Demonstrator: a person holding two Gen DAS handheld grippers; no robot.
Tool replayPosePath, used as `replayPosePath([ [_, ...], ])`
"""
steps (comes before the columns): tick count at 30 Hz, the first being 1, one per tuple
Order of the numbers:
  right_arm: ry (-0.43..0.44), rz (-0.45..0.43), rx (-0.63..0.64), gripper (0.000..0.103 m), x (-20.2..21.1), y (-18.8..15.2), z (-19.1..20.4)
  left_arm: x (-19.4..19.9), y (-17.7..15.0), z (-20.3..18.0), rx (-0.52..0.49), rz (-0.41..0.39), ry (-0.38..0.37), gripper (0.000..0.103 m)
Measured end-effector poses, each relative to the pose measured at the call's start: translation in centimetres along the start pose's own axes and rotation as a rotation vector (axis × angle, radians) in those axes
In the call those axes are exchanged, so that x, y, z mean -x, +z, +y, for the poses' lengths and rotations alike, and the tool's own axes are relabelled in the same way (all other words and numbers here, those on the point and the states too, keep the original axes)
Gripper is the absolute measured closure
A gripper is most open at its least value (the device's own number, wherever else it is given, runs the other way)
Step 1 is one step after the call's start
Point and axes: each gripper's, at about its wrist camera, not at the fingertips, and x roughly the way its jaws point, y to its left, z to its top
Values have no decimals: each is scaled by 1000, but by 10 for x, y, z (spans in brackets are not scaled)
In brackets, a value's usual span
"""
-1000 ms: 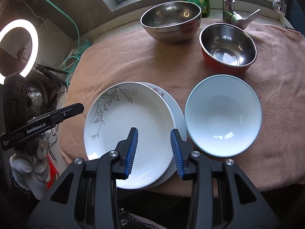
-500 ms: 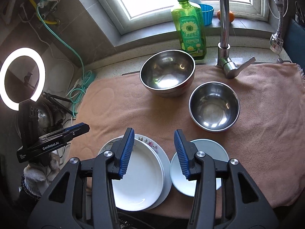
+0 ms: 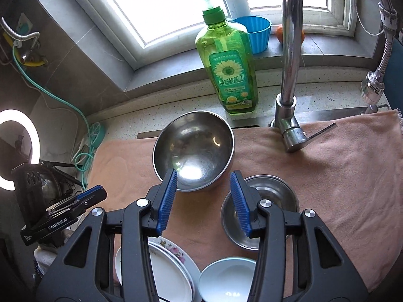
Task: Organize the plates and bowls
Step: 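Move both grippers to the rim of the large steel bowl, then close both grippers on the large steel bowl rim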
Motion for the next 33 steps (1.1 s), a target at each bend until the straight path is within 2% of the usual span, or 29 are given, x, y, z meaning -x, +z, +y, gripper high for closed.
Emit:
replayPosePath([
  [8, -43, 65, -41, 57, -49, 21, -26, -37, 28, -6, -14, 41, 11, 73],
  [18, -28, 113, -135, 58, -84, 29, -51, -86, 57, 6, 80, 116, -52, 73],
  [21, -31, 121, -133, 65, -91, 29, -51, -96, 59, 4, 61, 137, -37, 73],
  [25, -27, 135, -141, 68, -97, 28, -53, -104, 60, 2, 46, 151, -27, 73],
  [27, -24, 144, -137, 79, -101, 27, -52, -106, 59, 3, 47, 157, -29, 73],
  [33, -23, 156, -134, 83, -106, 28, -49, -116, 60, 5, 52, 179, -58, 76],
])
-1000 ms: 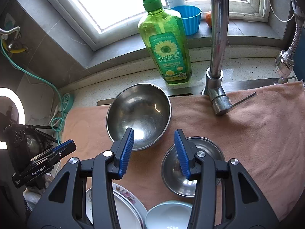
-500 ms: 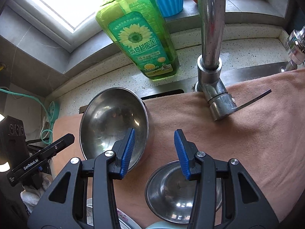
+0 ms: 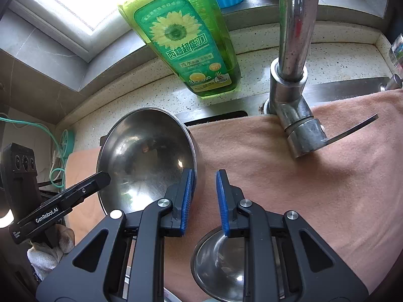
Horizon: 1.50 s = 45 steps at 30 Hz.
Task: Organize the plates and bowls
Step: 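Close both grippers on the large steel bowl rim, then lift the steel bowl and carry it beside the plate stack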
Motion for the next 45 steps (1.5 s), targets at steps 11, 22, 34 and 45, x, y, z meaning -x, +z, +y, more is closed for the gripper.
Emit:
replayPosePath([
  [11, -5, 3, 4, 93, -8, -4, 11, -4, 1, 3, -3, 8, 1, 86],
  [22, 12, 5, 56, 93, 1, -16, 37, 15, -13, 11, 4, -14, 28, 86],
  [34, 49, 14, 122, 93, 10, -40, 77, 59, -36, 27, 6, -76, 52, 86],
  [45, 85, 18, 196, 92, 25, -72, 119, 99, -61, 47, 27, -128, 65, 86],
])
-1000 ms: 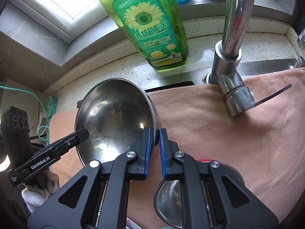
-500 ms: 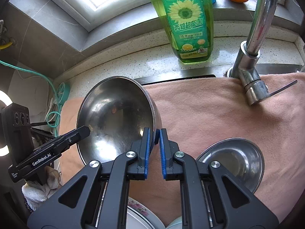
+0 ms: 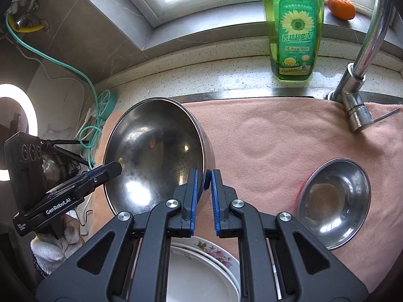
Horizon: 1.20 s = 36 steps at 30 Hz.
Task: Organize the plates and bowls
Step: 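Lift the steel bowl and carry it beside the plate stack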
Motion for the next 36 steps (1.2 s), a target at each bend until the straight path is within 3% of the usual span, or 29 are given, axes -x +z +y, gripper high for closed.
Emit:
replayPosePath([
  [20, 89, 131, 159, 92, -39, -61, 93, 68, -60, 75, 151, -61, 68, 86],
  [36, 116, 250, 263, 92, -77, -104, 139, 100, -121, 127, 297, -78, 98, 86],
])
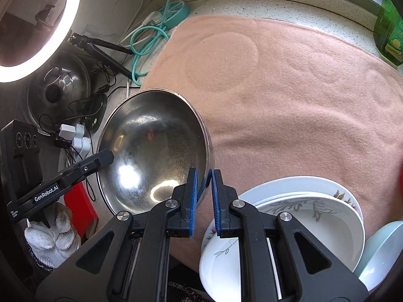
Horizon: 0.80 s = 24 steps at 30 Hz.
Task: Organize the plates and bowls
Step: 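Lift the steel bowl and carry it beside the plate stack, then lower the steel bowl onto the towel and open both grippers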
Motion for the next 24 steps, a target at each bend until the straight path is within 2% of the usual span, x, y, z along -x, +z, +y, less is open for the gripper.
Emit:
replayPosePath([
  [12, -6, 32, 39, 92, -15, -9, 16, 6, -19, 20, 39, 3, 20, 87],
  [24, -28, 22, 69, 92, -15, -13, 23, 3, -27, 24, 40, 16, 32, 87],
])
